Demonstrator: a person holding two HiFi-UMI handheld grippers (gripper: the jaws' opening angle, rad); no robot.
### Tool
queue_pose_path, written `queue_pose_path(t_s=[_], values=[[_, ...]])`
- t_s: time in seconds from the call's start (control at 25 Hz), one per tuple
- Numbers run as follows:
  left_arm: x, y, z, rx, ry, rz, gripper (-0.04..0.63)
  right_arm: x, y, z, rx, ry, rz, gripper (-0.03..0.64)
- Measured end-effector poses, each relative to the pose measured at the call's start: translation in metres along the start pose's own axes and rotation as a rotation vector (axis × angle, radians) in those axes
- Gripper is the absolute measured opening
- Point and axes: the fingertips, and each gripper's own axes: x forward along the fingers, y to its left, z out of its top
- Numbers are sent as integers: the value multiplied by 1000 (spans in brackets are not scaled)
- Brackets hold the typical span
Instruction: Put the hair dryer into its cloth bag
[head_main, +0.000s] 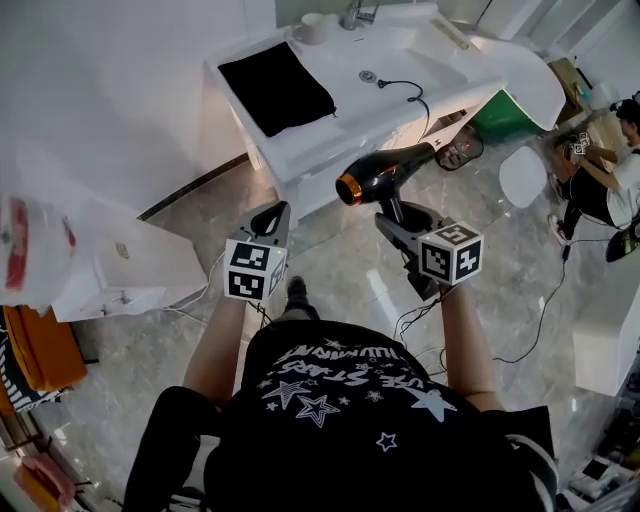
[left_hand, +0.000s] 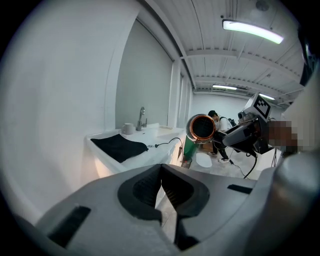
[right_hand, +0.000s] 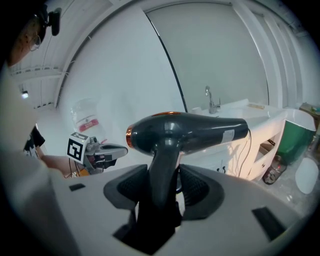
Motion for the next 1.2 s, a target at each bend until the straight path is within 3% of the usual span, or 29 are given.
queue_pose_path(t_s=[0.24, 0.56, 0.64, 0.96, 1.2], values=[[35, 47, 8, 42, 12, -35, 11, 38, -13, 27, 27, 4, -48, 204], [76, 82, 13, 163, 22, -50, 16, 68, -21, 47, 28, 7, -92, 204], [84, 86, 13, 192, 33, -47, 85, 71, -24, 48, 30, 8, -89, 204], [145, 115, 12, 426, 144, 88, 133, 101, -70, 71, 15, 30, -6, 204], [168, 133, 1, 513, 260, 188, 163, 110, -103, 93, -39, 71, 76, 204]])
